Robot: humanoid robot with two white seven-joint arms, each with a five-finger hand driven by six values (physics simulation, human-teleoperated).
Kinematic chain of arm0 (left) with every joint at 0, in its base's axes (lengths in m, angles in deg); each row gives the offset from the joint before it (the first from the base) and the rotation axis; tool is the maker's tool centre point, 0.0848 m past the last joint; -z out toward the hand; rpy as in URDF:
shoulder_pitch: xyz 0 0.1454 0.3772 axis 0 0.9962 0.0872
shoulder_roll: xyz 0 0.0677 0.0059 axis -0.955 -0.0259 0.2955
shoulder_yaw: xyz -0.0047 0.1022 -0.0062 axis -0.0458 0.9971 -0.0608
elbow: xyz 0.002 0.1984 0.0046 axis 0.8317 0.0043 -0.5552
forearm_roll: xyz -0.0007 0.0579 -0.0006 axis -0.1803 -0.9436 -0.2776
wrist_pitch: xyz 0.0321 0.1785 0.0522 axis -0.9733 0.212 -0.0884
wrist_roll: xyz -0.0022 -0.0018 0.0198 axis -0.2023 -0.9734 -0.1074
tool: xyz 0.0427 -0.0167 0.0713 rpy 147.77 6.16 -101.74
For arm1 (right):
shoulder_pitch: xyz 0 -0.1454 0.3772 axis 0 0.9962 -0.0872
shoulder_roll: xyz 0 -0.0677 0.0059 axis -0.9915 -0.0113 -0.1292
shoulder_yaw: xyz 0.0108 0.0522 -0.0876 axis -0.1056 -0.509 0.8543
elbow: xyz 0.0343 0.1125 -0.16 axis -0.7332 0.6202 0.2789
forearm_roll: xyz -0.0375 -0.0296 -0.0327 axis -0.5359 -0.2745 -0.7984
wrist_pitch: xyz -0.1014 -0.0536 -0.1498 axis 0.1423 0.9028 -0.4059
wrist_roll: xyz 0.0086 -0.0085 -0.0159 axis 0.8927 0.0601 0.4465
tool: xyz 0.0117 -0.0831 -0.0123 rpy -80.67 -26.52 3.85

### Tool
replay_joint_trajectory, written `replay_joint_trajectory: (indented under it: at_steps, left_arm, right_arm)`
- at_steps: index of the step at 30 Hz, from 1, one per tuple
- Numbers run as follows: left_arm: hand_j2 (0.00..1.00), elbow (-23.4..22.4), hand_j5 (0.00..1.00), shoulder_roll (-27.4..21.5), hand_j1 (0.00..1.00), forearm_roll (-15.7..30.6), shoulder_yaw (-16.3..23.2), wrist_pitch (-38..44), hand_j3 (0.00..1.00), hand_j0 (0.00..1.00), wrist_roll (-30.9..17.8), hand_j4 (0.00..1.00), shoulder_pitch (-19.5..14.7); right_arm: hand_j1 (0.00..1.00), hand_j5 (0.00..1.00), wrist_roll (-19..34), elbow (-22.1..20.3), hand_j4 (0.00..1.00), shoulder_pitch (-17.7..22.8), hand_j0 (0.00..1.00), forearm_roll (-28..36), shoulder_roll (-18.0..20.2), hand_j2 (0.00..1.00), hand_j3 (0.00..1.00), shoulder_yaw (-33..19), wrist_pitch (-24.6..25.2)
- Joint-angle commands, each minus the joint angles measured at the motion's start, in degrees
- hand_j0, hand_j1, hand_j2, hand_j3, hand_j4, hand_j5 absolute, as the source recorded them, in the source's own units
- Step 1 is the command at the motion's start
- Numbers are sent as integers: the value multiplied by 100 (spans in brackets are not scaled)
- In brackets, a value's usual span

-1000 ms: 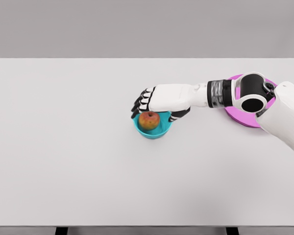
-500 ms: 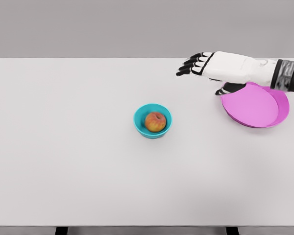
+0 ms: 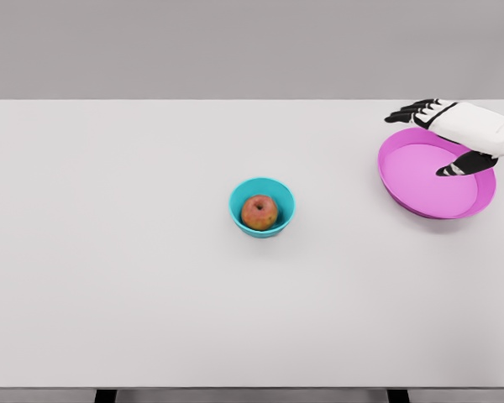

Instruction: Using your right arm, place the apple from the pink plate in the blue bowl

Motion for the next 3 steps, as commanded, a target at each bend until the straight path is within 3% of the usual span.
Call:
replay_joint_trajectory:
  at_steps: [1,3]
  left_arm:
    - [100,0,100,0,100,-1,0,3,100,100,0,100,0]
    - [100,0,100,0,100,-1,9,-6,100,100,0,100,0]
  right_arm:
    - [100,100,-3,90,100,0,100,31,-9,100,100,-25,17]
    - [100,100,-3,90,100,9,100,31,-9,100,100,-16,17]
